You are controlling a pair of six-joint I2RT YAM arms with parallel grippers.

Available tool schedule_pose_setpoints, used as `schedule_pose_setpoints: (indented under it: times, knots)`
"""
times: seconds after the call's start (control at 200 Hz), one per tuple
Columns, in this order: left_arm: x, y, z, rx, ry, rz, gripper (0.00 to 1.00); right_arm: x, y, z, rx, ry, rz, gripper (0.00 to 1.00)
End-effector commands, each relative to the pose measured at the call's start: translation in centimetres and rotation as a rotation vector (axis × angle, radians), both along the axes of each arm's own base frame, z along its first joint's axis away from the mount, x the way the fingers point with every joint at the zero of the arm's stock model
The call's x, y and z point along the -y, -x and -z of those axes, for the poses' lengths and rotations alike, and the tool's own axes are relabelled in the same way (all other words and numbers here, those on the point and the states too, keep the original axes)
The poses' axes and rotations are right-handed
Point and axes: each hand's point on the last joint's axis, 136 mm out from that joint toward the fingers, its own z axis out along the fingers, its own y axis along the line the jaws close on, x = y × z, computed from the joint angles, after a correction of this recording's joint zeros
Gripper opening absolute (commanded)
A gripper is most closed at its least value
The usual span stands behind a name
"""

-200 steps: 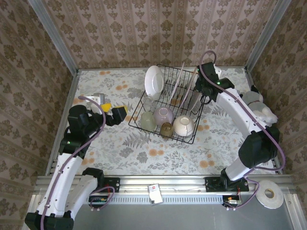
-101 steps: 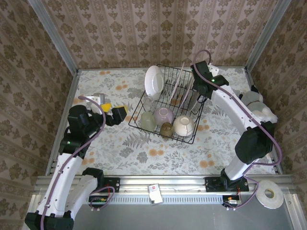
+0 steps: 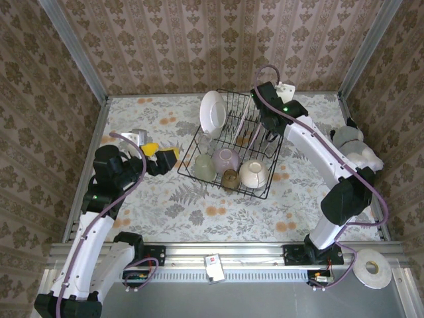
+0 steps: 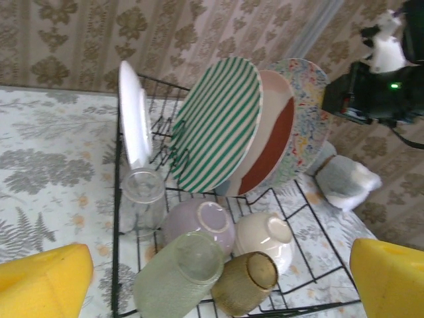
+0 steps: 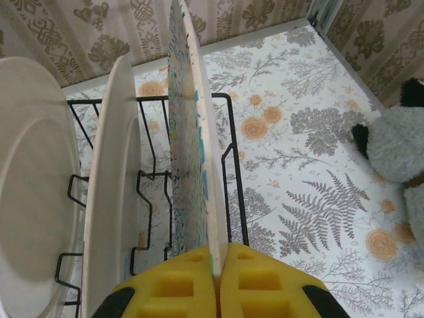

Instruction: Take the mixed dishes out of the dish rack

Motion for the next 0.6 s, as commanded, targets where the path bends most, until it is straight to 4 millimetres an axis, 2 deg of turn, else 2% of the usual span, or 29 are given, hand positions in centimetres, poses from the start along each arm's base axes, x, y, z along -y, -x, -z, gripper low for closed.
schedule_pose_setpoints:
  times: [0.0, 0.295, 0.595]
  knots:
    - [1.6, 1.5, -1.6, 0.043, 0.069, 0.127, 1.0, -0.4, -0.1, -4.3, 0.13, -0.027, 0.0, 0.0]
    - [1.3, 0.8, -1.0, 0.008, 0.071, 0.092, 1.0, 0.7, 1.7, -7.4, 0.184, -0.007, -0.02, 0.0]
    - [1.9, 1.2, -2.0, 0.027, 0.13, 0.135, 1.0, 2.1, 4.7, -10.4, 0.238, -0.006, -0.049, 0.0]
